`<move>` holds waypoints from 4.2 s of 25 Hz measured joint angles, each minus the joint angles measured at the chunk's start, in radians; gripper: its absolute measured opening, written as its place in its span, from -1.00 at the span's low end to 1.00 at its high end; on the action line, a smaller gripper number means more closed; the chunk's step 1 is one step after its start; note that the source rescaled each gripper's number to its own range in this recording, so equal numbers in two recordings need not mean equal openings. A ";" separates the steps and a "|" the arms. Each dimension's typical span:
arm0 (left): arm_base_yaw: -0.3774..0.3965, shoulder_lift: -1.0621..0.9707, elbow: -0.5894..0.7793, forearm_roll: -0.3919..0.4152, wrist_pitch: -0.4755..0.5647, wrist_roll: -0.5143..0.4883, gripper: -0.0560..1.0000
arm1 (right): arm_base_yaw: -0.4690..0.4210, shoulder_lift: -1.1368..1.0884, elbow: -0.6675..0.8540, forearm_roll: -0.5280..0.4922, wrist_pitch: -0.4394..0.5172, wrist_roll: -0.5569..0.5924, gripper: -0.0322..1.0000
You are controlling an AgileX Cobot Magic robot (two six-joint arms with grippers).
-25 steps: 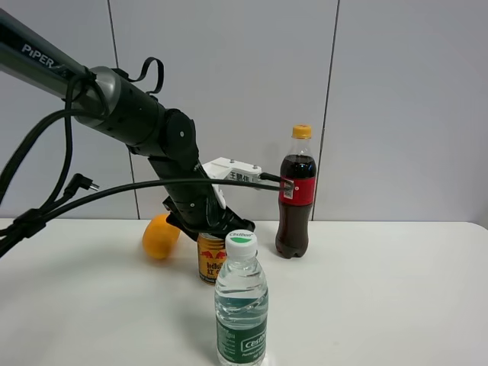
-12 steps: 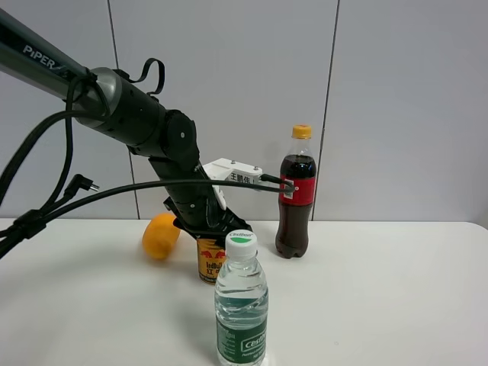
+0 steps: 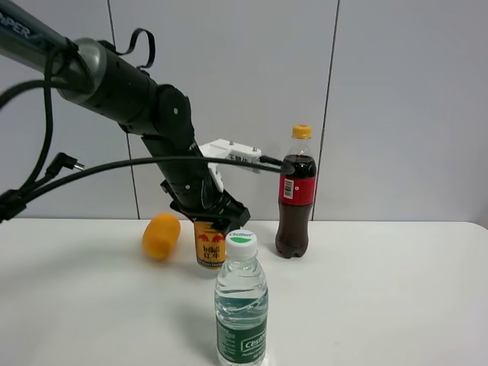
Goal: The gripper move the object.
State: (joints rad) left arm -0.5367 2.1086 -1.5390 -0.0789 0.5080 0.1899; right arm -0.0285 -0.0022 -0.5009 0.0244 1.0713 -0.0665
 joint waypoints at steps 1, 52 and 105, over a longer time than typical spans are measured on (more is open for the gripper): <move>-0.001 -0.021 0.000 0.000 0.005 0.000 -0.83 | 0.000 0.000 0.000 0.000 0.000 0.000 1.00; -0.368 0.172 -0.340 -0.026 0.240 0.316 -0.83 | 0.000 0.000 0.000 0.000 0.000 0.000 1.00; -0.298 0.265 -0.344 -0.130 0.154 0.292 0.93 | 0.000 0.000 0.000 0.000 0.000 0.000 1.00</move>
State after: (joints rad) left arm -0.8350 2.3734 -1.8829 -0.2093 0.6622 0.4823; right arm -0.0285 -0.0022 -0.5009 0.0244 1.0713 -0.0665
